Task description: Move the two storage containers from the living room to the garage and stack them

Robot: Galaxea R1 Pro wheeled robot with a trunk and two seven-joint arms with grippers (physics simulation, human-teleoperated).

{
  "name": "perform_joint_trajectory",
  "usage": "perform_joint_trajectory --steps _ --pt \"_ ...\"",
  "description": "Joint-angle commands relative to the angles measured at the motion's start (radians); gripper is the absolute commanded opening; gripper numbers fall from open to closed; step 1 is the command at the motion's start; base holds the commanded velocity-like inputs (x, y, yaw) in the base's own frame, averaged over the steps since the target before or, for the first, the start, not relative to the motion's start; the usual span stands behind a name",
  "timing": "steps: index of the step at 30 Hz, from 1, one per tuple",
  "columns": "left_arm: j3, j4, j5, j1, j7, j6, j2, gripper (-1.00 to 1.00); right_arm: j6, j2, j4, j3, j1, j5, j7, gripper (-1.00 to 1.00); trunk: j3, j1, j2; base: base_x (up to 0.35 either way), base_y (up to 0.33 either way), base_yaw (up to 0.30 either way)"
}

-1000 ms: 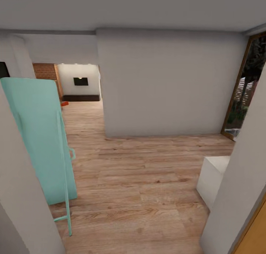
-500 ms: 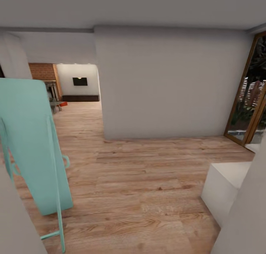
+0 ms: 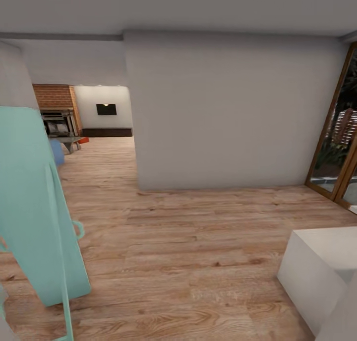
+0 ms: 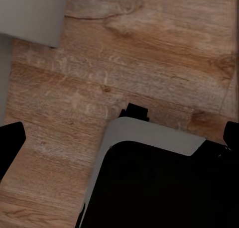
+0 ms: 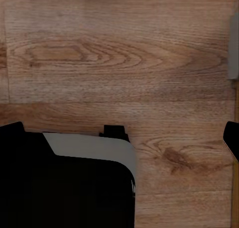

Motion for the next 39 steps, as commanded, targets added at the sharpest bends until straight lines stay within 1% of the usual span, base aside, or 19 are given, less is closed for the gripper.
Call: perform_joint_trajectory --steps 1,39 --pt "0.004 0.001 0.003 -0.001 0.002 -0.004 0.000 1.00 -0.005 0.000 0.003 0.001 -0.001 0.006 -0.005 1.00 -0.001 0.001 -0.001 0.321 0.000 0.000" --pt "0.004 0.001 0.005 -0.001 0.002 -0.004 0.000 1.00 -0.005 0.000 0.003 0.001 -0.001 0.006 -0.005 1.00 -0.001 0.001 -0.001 0.322 0.000 0.000"
